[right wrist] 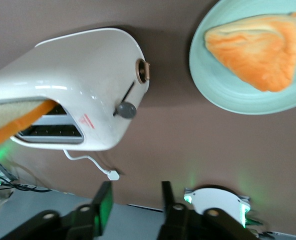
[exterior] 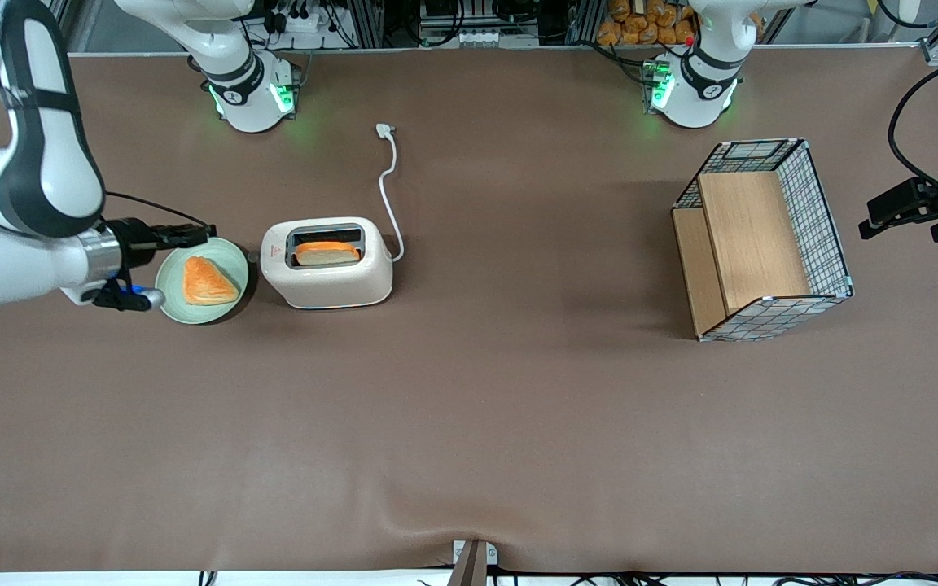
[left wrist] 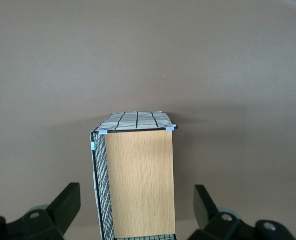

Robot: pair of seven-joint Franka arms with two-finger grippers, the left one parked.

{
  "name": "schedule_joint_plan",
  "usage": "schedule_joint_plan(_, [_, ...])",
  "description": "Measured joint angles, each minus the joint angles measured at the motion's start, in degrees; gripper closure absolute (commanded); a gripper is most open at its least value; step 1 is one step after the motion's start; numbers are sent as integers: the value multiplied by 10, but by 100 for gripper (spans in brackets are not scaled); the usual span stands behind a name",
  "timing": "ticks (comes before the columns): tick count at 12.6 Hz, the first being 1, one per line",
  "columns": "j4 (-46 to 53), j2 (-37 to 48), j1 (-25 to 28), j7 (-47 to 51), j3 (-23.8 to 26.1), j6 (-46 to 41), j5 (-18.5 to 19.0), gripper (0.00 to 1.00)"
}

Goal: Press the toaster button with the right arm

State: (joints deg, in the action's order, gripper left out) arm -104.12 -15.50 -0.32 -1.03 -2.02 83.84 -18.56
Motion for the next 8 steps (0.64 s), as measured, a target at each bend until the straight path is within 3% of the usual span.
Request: schedule_joint_plan(8, [0,-59,38,-2,3,59,-6,100])
